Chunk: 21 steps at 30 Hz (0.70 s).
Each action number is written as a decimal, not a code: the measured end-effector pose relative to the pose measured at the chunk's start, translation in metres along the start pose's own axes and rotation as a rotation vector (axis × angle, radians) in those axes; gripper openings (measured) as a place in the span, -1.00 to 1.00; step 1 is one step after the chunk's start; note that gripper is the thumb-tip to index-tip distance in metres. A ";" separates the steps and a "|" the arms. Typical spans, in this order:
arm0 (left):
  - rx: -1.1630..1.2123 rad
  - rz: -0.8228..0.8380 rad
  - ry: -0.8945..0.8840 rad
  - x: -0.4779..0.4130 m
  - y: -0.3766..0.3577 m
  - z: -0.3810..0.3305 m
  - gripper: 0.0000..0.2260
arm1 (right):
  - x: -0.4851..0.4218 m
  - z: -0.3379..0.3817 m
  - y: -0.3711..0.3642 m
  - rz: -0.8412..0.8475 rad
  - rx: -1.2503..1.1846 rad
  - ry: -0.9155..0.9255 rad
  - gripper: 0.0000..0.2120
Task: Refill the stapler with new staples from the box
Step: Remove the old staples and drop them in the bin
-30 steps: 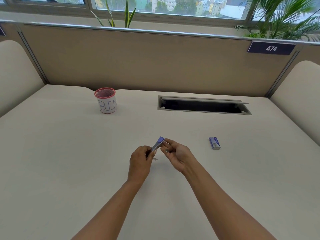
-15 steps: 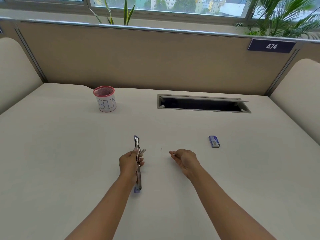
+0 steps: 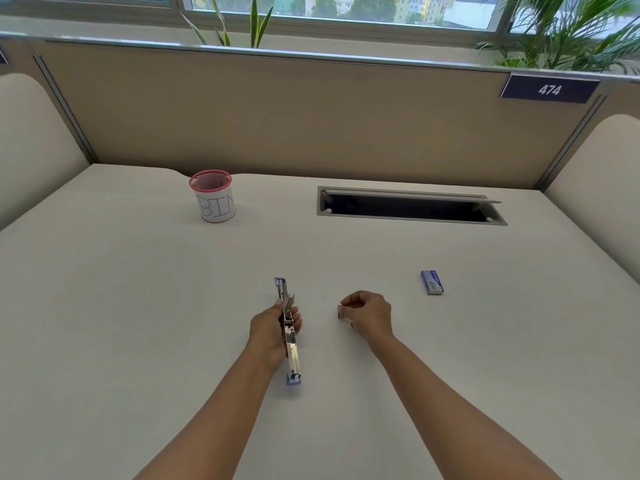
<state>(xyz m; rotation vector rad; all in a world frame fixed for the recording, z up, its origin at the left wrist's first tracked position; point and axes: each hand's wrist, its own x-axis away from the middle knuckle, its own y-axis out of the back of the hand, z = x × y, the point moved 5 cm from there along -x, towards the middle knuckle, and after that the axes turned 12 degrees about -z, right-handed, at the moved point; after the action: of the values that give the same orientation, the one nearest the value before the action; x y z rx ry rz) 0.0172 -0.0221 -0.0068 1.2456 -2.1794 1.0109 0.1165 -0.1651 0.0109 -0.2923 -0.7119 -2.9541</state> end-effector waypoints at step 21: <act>0.050 0.070 0.064 0.015 -0.013 0.009 -0.75 | 0.033 0.032 -0.029 0.278 -0.247 0.242 -0.91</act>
<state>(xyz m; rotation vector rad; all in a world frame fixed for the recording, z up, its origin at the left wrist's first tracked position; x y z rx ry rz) 0.0208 -0.0415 0.0030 1.1500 -2.1744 1.1236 0.0861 -0.1258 0.0324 -0.0423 -0.2529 -2.7412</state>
